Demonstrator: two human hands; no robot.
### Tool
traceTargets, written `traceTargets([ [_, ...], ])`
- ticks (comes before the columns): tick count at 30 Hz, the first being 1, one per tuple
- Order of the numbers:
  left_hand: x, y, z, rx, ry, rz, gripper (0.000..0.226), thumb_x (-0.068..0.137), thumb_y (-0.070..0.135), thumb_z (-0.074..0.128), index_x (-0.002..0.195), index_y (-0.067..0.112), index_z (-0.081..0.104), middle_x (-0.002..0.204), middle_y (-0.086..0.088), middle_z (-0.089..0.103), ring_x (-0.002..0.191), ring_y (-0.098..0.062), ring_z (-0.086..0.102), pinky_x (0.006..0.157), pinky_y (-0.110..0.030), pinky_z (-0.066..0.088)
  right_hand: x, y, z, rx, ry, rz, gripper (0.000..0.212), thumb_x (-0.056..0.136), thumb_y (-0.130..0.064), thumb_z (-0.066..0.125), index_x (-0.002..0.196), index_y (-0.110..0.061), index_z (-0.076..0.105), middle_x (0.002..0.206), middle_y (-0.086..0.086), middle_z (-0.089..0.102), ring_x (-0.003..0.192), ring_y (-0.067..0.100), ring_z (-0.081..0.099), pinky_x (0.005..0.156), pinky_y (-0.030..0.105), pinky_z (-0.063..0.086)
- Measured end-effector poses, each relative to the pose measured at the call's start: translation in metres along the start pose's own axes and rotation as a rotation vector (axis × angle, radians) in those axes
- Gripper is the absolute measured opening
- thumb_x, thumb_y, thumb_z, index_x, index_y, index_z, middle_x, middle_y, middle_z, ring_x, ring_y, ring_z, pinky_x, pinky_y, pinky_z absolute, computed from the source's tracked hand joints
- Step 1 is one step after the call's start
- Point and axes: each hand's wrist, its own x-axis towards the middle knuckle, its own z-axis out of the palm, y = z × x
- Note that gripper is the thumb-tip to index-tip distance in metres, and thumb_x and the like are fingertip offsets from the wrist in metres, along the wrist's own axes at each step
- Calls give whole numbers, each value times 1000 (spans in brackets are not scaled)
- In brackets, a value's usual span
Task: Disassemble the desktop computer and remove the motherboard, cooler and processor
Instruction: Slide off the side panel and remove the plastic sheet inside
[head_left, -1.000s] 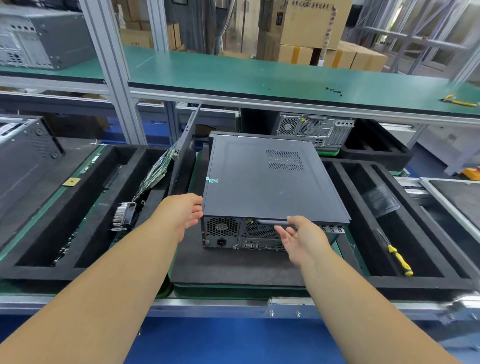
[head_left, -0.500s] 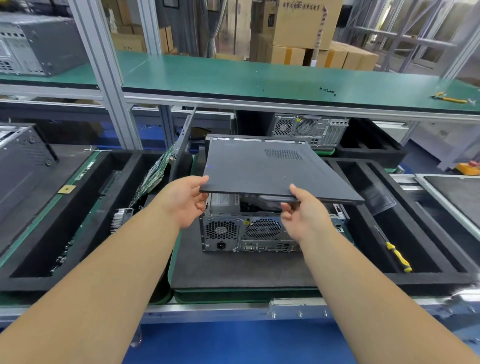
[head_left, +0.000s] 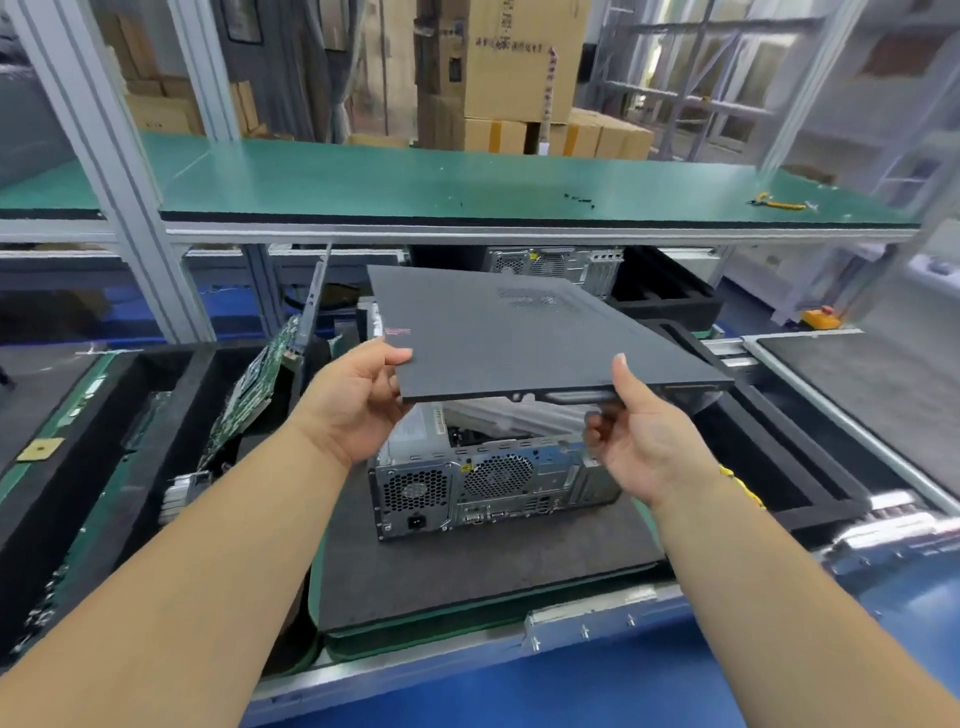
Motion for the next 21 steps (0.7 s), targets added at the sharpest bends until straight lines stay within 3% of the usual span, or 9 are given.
traceTargets([
  [3,8,-6,18,84,-80,49,44,92,3,42,136,1,49,105,-10,69,94,-23,60,79,-31,42,-7,-10,-19,-349,266,-39,47,94,-59,49,81,-14,57,65,3,55,50,15,45,51,29,40],
  [6,19,-17,47,142,-128,86,41,91,-2,46,131,6,55,115,-9,68,87,-18,66,71,-25,49,-14,-10,-53,-845,520,-447,48,82,-70,53,81,-23,48,77,-4,51,72,19,51,63,31,41],
  [9,33,-30,88,166,-165,111,36,89,-6,49,121,8,60,114,-9,67,86,-18,66,65,-19,54,-13,-20,-77,-1184,362,-772,70,69,-73,63,119,-26,47,117,-7,48,109,14,44,91,29,41],
  [12,46,-46,137,155,-217,105,33,89,-7,49,117,8,60,109,-8,68,83,-18,68,64,-21,55,14,-40,-104,-1553,241,-826,91,80,-51,71,152,-22,22,150,-3,33,138,20,25,116,39,25],
  [14,55,-59,168,141,-249,93,35,90,-7,49,120,7,57,110,-10,67,84,-19,67,66,-22,54,30,-54,-121,-1488,266,-851,81,86,-23,70,154,-21,26,150,-1,39,138,22,31,116,40,29],
  [16,64,-71,197,126,-261,76,35,90,-6,49,122,7,56,112,-10,66,88,-21,64,70,-24,51,43,-67,-139,-1378,347,-941,70,82,0,65,147,-18,44,141,1,53,130,23,44,112,39,37],
  [21,89,-86,255,65,-352,7,25,91,3,58,116,8,56,101,-7,73,76,-14,71,62,-19,55,72,-103,-187,-1276,435,-1103,56,77,12,69,126,-15,67,122,2,68,114,22,61,103,37,48],
])
